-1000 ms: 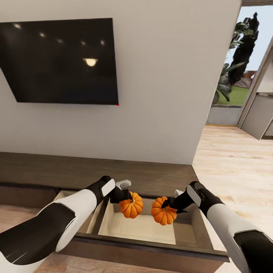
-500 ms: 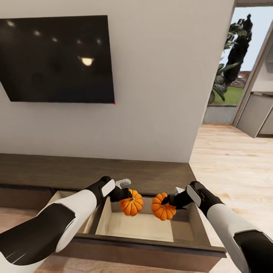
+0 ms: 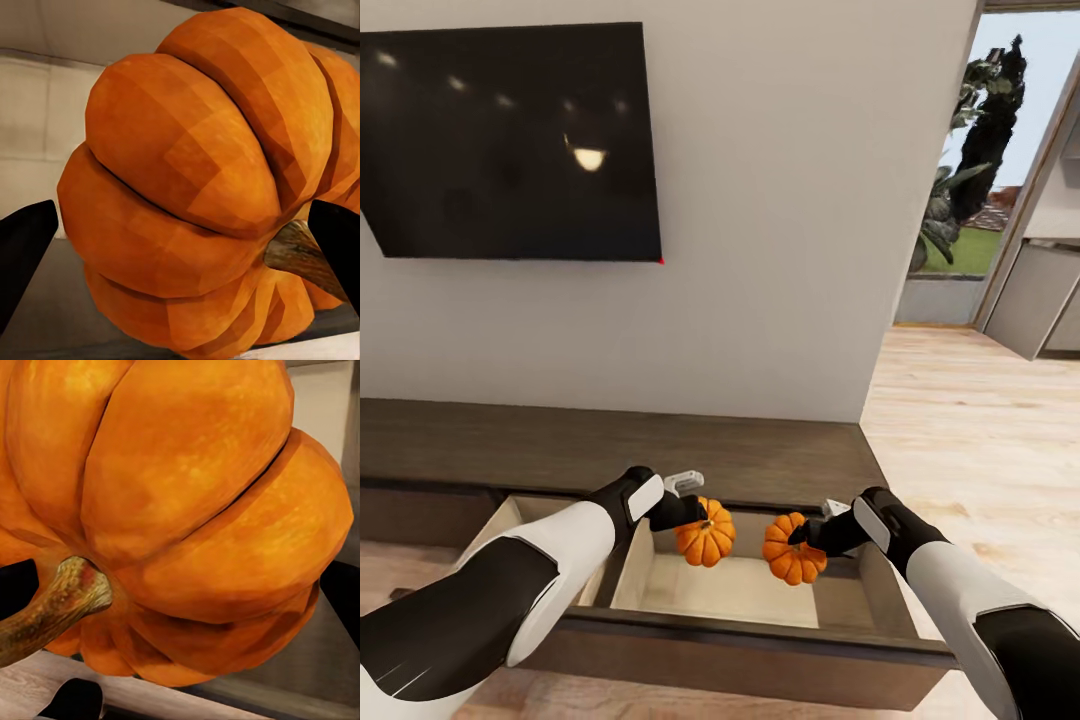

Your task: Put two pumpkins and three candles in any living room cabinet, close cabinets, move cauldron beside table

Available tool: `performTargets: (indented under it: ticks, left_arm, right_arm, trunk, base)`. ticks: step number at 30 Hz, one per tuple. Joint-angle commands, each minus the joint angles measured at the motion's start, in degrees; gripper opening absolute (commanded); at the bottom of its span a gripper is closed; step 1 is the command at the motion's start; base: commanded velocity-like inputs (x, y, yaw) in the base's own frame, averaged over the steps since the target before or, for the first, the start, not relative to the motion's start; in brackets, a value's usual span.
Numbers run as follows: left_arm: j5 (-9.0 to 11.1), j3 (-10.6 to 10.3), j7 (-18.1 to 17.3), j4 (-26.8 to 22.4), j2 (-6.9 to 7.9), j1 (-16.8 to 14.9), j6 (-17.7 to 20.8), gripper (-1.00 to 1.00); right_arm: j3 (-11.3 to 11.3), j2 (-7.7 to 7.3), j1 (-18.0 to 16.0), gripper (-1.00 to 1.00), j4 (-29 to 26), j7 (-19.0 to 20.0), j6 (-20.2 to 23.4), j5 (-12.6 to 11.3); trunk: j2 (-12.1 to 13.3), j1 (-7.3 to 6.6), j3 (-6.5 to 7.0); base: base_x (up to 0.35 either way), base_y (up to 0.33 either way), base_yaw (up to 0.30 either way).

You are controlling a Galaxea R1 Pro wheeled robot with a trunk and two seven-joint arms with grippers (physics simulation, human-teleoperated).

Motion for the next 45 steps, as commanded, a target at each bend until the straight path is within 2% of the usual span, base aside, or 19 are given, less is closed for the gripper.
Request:
performTargets:
  ticks: [1,14,15,16,17,20,25,31,45]
  left_arm:
    - [0.52,-0.38,0.21,-0.05,0.0,-0.03,-0.19,-1.0]
    - [0.43,-0.42,-0.31,-0.08,0.0,-0.02,-0.74,-1.0]
    - [0.07,-0.45,-0.6,-0.11,0.0,-0.02,-0.75,-1.0]
    - [-1.57,-0.46,-0.84,-0.13,0.0,-0.03,-0.75,-1.0]
    - [-2.13,-0.46,-0.91,-0.13,0.0,-0.03,-0.75,-1.0]
    - [-4.99,-0.47,-2.63,-0.14,0.0,-0.03,-0.8,-1.0]
    - [-6.31,-0.45,-4.64,-0.15,0.0,-0.01,-0.77,-1.0]
    - [-6.47,-0.46,-4.83,-0.15,0.0,-0.02,-0.76,-1.0]
    - [-6.52,-0.47,-4.91,-0.15,0.0,-0.01,-0.59,-1.0]
  right_arm:
    - [0.27,-0.06,-0.04,-1.0,-0.06,0.45,0.14,0.18]
    - [0.3,-0.06,-0.04,-1.0,-0.06,0.45,0.12,0.18]
    - [0.3,-0.06,-0.04,-1.0,-0.06,0.45,0.12,0.18]
    - [0.3,-0.06,-0.04,-1.0,-0.06,0.45,0.12,0.18]
    - [0.3,-0.06,-0.04,-1.0,-0.06,0.45,0.12,0.18]
    - [0.3,-0.06,-0.04,-1.0,-0.06,0.45,0.12,0.18]
    - [0.3,-0.06,-0.04,-1.0,-0.03,0.43,0.12,0.18]
    - [0.27,-0.06,-0.04,-1.0,-0.06,0.44,0.12,0.18]
    - [0.29,-0.06,-0.04,-1.0,-0.05,0.36,0.12,0.18]
  trunk:
    - [-0.44,0.22,-0.24]
    - [-5.66,3.07,-3.08]
    - [-6.06,3.29,-3.34]
    - [-6.46,3.51,-3.61]
    - [-6.86,3.73,-3.88]
    - [-6.86,3.73,-4.14]
    - [-6.86,3.73,-4.57]
    - [-6.86,3.73,-5.02]
    - [-7.26,3.95,-5.73]
  base:
    - [0.0,0.0,0.0]
    - [0.0,0.0,0.035]
    - [0.0,0.0,0.076]
    - [0.0,0.0,0.077]
    - [0.0,0.0,0.077]
    - [0.0,0.0,0.078]
    - [0.036,0.0,0.077]
    - [0.224,0.0,0.024]
    - [0.015,0.0,-0.037]
